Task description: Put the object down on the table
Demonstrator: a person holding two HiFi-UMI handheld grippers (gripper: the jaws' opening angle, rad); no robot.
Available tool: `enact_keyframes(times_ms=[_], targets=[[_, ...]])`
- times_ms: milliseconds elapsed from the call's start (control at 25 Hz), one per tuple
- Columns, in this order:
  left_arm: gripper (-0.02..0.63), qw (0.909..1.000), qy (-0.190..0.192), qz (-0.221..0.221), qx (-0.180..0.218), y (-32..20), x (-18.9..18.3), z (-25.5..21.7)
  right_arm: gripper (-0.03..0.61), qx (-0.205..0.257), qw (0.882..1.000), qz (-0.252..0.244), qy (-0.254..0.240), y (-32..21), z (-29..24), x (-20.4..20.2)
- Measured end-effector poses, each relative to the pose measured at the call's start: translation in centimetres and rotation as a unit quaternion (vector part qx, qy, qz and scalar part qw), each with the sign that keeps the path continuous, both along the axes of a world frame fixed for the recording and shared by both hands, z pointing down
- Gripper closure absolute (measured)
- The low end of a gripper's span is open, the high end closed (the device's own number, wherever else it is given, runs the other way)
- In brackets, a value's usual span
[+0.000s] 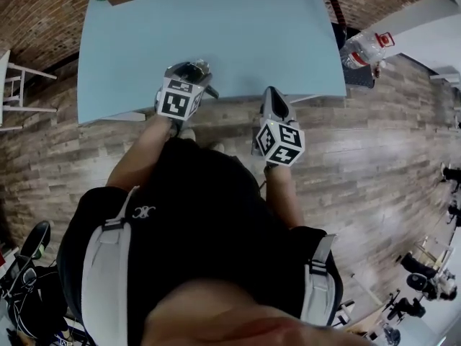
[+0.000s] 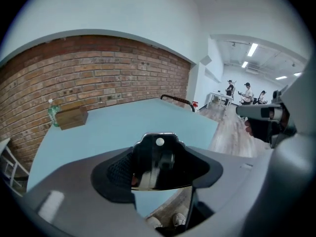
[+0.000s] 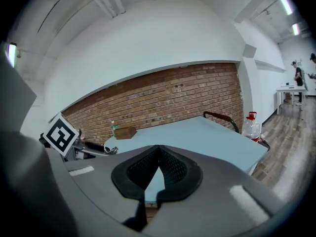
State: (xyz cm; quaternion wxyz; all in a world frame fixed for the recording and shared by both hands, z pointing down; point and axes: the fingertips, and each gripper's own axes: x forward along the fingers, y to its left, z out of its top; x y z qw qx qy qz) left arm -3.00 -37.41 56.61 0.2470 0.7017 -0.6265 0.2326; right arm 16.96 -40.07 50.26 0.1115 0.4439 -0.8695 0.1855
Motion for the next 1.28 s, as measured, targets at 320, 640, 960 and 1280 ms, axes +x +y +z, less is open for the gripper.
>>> enact_keyframes(times_ms=[320, 640, 960, 1280], targets=[[0.325, 0.9982, -0.038, 0.011, -0.046, -0.2, -3.1, 4.4, 0.565, 0.011, 1.0, -0.009, 0.011, 0.4, -0.2, -2.4], [0.325, 0.9937, -0.049, 0.056, -0.084, -2.2, -2.0, 9.0, 0.565, 0.014, 0.999, -0.008, 0.041, 1.5, -0.2, -3.0], [0.325, 0.9888, -0.035, 0.055, -0.134, -2.1, -2.6, 13.6, 0.563, 0.002, 0.998, 0.018, 0.057, 2.3, 0.3, -2.9], [0.324, 0.9829, -0.04, 0.069, -0.166, -2.3, -2.5, 16.1, 0.563, -0.006, 0.997, 0.045, 0.068, 2.5, 0.7, -2.1]])
